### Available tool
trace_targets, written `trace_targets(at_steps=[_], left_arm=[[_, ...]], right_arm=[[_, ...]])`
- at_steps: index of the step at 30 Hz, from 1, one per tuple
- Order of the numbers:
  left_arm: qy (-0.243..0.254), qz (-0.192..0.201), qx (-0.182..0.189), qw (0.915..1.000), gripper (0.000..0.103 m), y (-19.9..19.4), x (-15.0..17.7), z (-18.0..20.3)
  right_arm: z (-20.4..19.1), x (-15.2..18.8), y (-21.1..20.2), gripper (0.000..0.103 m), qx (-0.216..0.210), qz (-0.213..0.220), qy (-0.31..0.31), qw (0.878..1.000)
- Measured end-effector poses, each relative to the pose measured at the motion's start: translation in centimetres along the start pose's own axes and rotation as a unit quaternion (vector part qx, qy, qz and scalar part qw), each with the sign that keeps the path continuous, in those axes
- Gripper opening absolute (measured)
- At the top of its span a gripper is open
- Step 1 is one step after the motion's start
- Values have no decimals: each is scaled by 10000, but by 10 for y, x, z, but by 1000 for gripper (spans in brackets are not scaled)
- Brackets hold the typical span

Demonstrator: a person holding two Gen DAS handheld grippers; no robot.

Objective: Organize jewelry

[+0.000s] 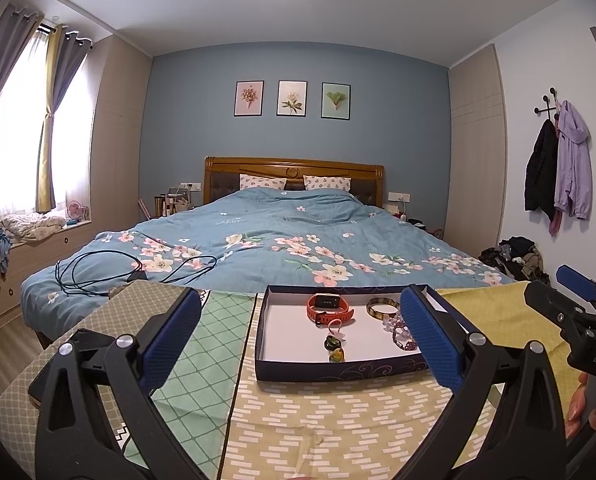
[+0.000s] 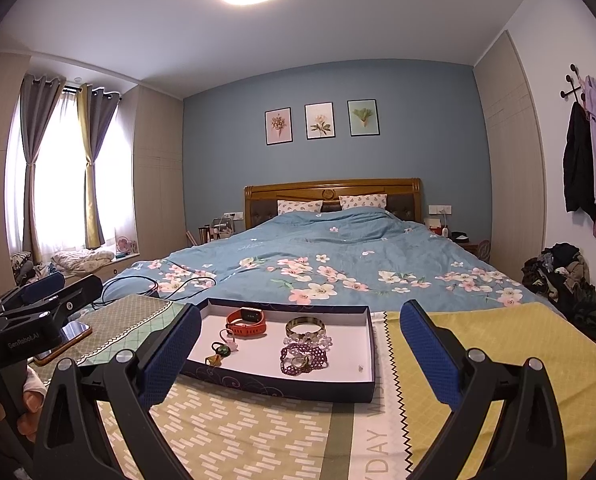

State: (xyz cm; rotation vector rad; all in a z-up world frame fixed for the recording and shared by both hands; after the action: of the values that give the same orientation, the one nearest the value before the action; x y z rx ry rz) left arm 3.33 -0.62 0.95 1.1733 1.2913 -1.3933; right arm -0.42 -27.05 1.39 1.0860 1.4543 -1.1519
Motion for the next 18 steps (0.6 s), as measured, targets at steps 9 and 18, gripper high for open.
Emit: trace_targets(at_steps=[9, 18], left_arm=[[8, 8, -1, 10000, 98, -1, 0, 2], [13, -4, 10, 10000, 98, 0, 0, 3]], right_arm=[[-1, 1, -2, 96, 1, -7, -3, 10000], [-3, 2, -2, 96, 4, -24, -9, 10000]])
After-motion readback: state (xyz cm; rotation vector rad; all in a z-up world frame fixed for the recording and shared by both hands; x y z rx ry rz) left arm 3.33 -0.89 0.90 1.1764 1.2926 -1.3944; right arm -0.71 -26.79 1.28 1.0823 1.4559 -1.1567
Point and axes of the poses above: each gripper's, at about its wrist camera, not at the fingertips, and y roughly the way its jaws point, z to its right, x to its underside, the point moved 1 cm from there along y, roughly the way its jaws point, and after that the axes turned 2 degrees about y, right-handed, at the moved point
